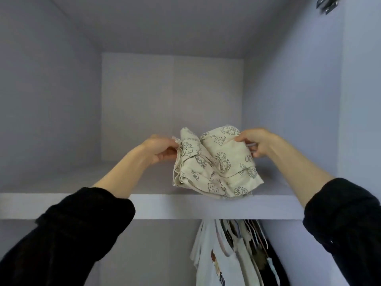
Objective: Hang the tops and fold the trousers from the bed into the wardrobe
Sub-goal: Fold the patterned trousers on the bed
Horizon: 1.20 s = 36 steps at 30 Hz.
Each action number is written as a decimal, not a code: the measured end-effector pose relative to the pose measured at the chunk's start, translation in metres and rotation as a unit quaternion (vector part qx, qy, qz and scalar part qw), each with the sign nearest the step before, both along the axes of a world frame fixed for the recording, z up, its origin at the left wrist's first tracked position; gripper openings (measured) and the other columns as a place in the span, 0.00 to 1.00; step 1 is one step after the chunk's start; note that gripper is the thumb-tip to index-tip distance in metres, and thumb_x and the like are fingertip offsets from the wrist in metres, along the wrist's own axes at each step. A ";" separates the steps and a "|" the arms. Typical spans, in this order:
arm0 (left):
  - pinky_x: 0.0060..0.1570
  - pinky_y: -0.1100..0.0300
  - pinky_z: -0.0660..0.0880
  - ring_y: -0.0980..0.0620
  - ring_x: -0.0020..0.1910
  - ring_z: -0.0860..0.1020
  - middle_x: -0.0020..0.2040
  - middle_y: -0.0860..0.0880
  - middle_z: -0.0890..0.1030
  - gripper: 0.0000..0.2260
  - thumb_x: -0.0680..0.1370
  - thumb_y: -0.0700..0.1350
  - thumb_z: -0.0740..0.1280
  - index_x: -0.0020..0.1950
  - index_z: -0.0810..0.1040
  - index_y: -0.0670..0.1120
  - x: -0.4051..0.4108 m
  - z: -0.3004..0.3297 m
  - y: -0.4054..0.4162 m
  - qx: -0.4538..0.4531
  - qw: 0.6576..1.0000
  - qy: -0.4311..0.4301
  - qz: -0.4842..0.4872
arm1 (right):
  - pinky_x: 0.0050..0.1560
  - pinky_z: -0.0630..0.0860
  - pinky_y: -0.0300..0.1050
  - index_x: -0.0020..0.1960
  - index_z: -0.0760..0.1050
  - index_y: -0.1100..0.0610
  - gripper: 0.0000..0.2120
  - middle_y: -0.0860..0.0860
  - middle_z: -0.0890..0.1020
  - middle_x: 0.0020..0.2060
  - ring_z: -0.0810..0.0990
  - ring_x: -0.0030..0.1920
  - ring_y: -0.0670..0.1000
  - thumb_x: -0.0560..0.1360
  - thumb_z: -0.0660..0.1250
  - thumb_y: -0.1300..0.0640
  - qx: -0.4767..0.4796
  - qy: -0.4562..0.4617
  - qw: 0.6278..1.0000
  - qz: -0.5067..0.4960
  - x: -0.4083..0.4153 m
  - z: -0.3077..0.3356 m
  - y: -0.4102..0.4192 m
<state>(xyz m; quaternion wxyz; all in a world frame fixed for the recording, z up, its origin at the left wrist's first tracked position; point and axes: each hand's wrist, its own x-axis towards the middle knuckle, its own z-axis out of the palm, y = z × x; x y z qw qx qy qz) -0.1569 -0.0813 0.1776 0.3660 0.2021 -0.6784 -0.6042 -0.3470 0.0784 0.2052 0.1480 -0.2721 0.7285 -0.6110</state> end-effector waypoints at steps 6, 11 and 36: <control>0.40 0.59 0.79 0.49 0.41 0.80 0.50 0.42 0.78 0.11 0.80 0.38 0.61 0.60 0.73 0.34 -0.073 -0.020 -0.034 -0.111 0.963 -0.243 -0.026 | 0.25 0.71 0.38 0.41 0.72 0.61 0.05 0.56 0.74 0.38 0.72 0.35 0.52 0.75 0.64 0.68 0.049 0.093 0.992 -0.066 -0.061 -0.011 -0.020; 0.36 0.59 0.67 0.50 0.36 0.71 0.49 0.44 0.72 0.11 0.82 0.53 0.51 0.58 0.68 0.52 -0.110 -0.027 -0.027 -0.369 0.847 -0.375 -0.080 | 0.61 0.70 0.49 0.61 0.76 0.60 0.15 0.55 0.76 0.62 0.73 0.63 0.54 0.79 0.61 0.54 0.230 0.284 0.931 0.024 -0.059 -0.043 -0.044; 0.65 0.62 0.60 0.49 0.71 0.64 0.73 0.47 0.66 0.23 0.81 0.53 0.56 0.74 0.62 0.45 -0.131 -0.032 -0.002 -0.497 0.816 -0.292 -0.045 | 0.66 0.64 0.43 0.70 0.69 0.53 0.20 0.53 0.71 0.69 0.69 0.68 0.54 0.81 0.56 0.47 0.314 0.405 0.858 -0.018 -0.077 -0.068 -0.028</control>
